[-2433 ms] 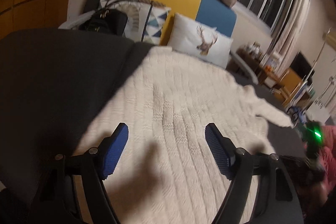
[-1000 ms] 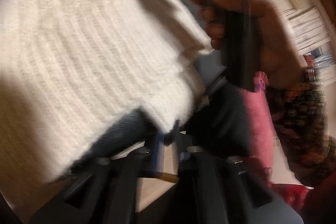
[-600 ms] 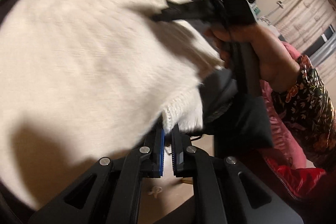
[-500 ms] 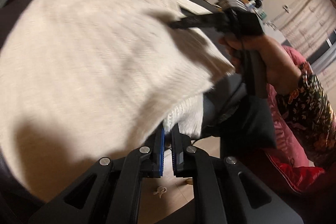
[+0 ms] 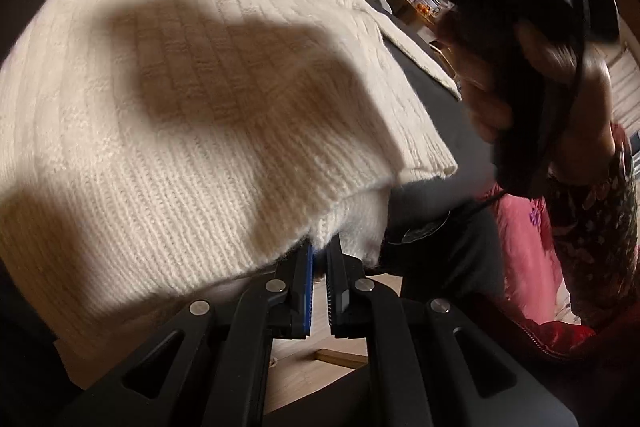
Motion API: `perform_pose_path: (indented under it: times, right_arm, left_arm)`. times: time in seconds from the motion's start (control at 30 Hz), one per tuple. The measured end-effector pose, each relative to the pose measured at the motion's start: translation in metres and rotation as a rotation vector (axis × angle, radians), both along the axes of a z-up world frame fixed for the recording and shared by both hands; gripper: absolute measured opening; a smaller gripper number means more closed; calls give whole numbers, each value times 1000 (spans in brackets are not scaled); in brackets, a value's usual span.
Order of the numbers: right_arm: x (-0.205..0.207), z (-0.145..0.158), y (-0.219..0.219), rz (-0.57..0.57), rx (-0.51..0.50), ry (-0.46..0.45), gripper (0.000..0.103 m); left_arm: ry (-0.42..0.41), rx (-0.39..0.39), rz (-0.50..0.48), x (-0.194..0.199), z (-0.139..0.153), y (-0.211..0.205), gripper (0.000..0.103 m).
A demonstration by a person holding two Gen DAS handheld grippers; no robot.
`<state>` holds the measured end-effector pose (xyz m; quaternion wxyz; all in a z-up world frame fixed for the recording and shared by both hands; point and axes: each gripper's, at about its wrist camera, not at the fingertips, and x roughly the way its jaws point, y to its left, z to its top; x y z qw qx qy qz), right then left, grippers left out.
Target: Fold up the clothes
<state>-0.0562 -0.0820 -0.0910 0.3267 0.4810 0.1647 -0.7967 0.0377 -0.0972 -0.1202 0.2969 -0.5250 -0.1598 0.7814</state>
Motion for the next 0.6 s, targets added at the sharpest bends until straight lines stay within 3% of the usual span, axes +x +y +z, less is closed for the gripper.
perform_pose_path:
  times: [0.1, 0.23, 0.3, 0.37, 0.47, 0.6]
  right_arm:
    - [-1, -20, -37, 64, 103, -9, 30]
    - [1, -38, -57, 63, 199, 32, 34]
    - [0, -38, -54, 44, 184, 28, 31]
    - [1, -37, -51, 33, 172, 35, 9]
    - [-2, -28, -36, -30, 108, 37, 4]
    - [-15, 0, 16, -206, -92, 15, 4]
  left_arm:
    - [-8, 23, 5, -3, -4, -7, 4]
    - [-19, 47, 1, -6, -7, -11, 4]
    - [-24, 57, 2, -7, -9, -12, 4]
    - [-26, 64, 6, -8, -10, -13, 4]
    - [-11, 72, 26, -9, -6, -19, 4]
    - [33, 96, 98, -11, 7, -38, 4]
